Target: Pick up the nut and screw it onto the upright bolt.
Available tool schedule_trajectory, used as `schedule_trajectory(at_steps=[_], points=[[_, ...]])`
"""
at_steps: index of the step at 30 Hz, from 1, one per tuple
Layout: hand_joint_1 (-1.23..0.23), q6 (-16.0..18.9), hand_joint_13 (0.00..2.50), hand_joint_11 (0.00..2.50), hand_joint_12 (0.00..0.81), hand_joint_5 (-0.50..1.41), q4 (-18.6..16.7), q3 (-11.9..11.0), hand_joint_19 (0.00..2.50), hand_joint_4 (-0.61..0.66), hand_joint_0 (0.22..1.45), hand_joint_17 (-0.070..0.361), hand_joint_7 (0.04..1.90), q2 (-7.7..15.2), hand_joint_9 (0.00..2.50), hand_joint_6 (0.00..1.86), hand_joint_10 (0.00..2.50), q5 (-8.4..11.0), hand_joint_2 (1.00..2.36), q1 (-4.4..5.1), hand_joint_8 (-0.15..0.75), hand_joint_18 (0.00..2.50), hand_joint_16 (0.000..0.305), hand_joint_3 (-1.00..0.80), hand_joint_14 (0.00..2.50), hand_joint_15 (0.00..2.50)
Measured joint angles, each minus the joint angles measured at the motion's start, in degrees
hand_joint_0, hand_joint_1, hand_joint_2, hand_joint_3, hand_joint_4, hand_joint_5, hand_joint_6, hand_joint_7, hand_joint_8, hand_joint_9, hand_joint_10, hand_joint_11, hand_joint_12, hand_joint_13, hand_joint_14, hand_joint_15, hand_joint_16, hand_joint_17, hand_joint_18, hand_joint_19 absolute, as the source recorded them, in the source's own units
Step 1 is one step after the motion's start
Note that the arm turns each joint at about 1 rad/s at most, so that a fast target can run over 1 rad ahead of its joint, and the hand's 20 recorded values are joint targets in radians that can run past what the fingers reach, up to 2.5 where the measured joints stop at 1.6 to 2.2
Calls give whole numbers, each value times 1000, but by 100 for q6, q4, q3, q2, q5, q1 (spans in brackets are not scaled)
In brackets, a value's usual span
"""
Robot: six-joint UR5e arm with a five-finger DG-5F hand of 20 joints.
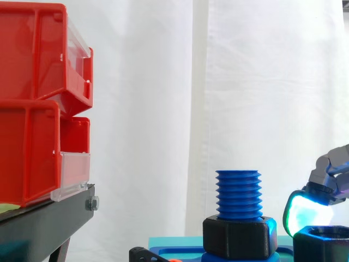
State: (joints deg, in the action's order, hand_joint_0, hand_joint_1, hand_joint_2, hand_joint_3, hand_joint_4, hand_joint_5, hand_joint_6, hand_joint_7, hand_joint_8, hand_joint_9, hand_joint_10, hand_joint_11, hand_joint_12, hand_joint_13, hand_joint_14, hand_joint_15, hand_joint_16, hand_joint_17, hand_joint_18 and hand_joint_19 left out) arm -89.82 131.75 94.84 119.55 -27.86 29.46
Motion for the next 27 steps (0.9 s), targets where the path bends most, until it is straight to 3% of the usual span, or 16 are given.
schedule_trajectory(at_steps=[17,22,27], points=[[-666,366,305,0,348,-218,122,-31,0,295,532,97,1064,-104,422,503,0,-82,1000,-28,274,56,43,-500,0,0],[-661,505,305,0,348,-217,429,-37,0,293,532,97,1059,-269,425,503,0,-87,1000,-52,274,55,43,-500,0,0],[-661,760,306,0,348,-216,1013,-38,0,294,530,96,1062,-516,426,503,0,-103,1000,-73,275,56,43,-500,0,0]])
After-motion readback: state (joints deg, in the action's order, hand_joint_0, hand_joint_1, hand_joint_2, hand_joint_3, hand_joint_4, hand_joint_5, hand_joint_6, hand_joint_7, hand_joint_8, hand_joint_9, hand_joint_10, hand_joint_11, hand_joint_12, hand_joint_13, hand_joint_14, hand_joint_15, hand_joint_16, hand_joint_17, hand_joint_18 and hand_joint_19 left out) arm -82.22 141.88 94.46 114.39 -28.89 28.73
